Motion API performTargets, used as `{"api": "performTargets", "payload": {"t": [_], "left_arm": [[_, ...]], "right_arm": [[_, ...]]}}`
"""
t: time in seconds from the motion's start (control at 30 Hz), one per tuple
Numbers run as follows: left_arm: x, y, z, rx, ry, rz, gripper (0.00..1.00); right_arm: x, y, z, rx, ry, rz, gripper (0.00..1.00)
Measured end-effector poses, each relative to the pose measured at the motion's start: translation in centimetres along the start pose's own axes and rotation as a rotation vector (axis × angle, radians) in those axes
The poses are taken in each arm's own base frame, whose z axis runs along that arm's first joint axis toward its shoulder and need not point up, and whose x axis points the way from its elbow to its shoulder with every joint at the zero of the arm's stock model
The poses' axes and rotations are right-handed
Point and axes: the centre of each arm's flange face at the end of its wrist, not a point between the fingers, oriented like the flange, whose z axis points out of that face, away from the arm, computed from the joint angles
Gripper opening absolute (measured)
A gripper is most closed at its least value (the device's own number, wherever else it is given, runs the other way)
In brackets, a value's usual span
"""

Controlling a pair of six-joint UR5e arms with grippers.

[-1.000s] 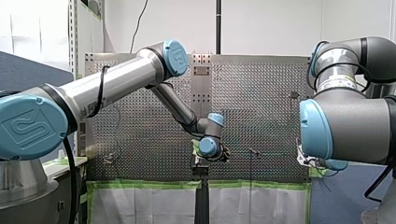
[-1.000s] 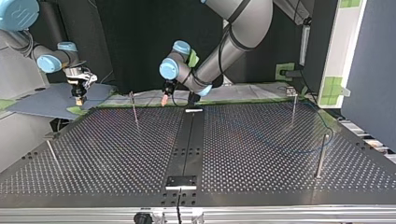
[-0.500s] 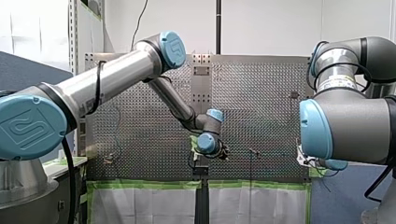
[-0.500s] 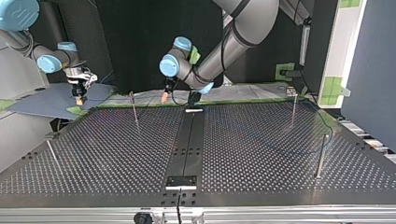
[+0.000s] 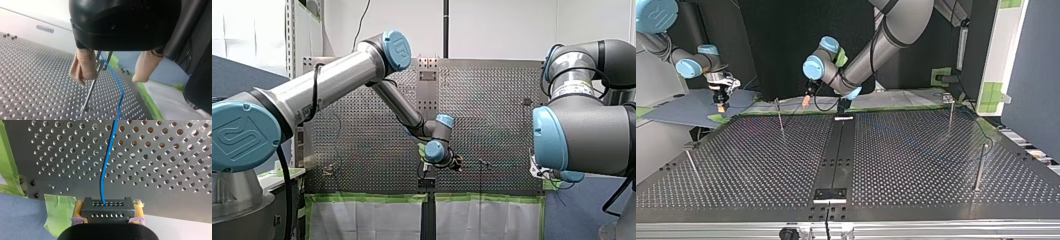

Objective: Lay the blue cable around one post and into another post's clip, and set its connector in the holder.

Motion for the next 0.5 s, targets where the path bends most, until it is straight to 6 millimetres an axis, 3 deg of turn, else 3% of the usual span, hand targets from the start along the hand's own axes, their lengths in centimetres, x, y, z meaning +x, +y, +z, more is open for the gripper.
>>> {"api": "performTargets", "payload": {"t": [0.5], "left_arm": [[-0.4,-1.2,-0.4,0.07,0.008,0.018,1.0]], "right_arm": [[0.0,0.2,0.0,-0.003,0.002,0.005,0.0]]}}
